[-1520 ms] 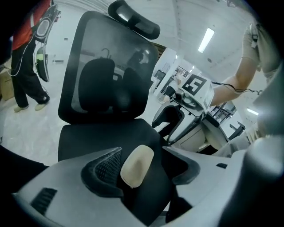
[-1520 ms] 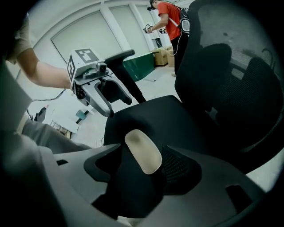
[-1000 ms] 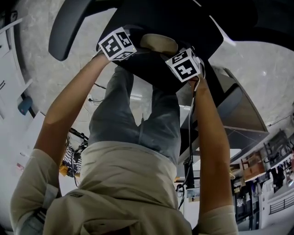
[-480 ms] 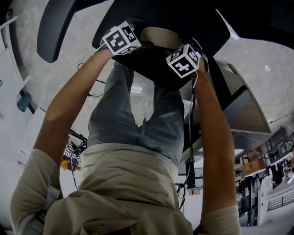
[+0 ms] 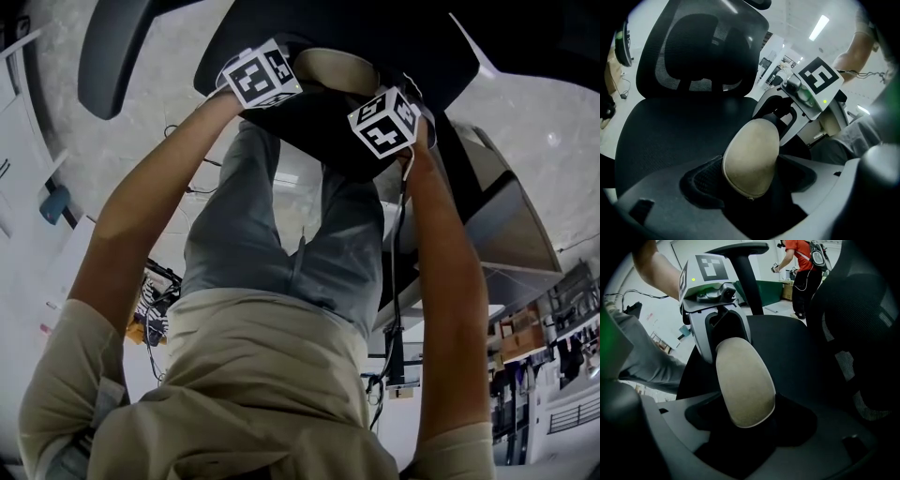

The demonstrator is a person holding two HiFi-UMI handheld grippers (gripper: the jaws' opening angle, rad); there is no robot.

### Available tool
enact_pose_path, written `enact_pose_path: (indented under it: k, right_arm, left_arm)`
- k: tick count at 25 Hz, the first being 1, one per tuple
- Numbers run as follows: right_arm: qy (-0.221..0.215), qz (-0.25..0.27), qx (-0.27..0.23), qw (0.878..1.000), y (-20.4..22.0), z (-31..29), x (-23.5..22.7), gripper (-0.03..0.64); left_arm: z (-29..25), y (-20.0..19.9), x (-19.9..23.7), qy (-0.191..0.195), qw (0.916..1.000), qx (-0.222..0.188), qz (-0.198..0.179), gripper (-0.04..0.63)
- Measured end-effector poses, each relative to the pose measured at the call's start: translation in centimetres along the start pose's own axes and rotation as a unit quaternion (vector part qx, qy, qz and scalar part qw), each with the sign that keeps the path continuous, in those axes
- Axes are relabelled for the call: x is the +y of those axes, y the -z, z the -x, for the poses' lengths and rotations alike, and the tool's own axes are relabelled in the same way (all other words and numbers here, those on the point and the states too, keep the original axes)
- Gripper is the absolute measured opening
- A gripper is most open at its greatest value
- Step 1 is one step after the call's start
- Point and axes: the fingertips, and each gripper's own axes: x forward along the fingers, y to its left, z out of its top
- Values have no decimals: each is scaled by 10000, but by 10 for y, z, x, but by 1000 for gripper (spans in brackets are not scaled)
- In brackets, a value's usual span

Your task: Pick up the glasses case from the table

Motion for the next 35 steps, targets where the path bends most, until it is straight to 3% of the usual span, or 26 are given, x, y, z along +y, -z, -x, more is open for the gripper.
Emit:
enact_pose_path:
  k: [10, 22, 35]
  right_arm:
    - [344, -270, -432, 9981, -31, 58, -4, 330]
    - [1035, -80, -909, 9904, -85, 171, -7, 330]
    - [1774, 62, -1383, 9744, -138, 314, 15, 330]
  left_arm:
    - [54, -43, -13, -166, 9985, -216, -477, 383]
    - [149, -114, -48, -511, 9916, -695, -965, 385]
    - [265, -188, -116, -772, 9745, -1297, -1659, 385]
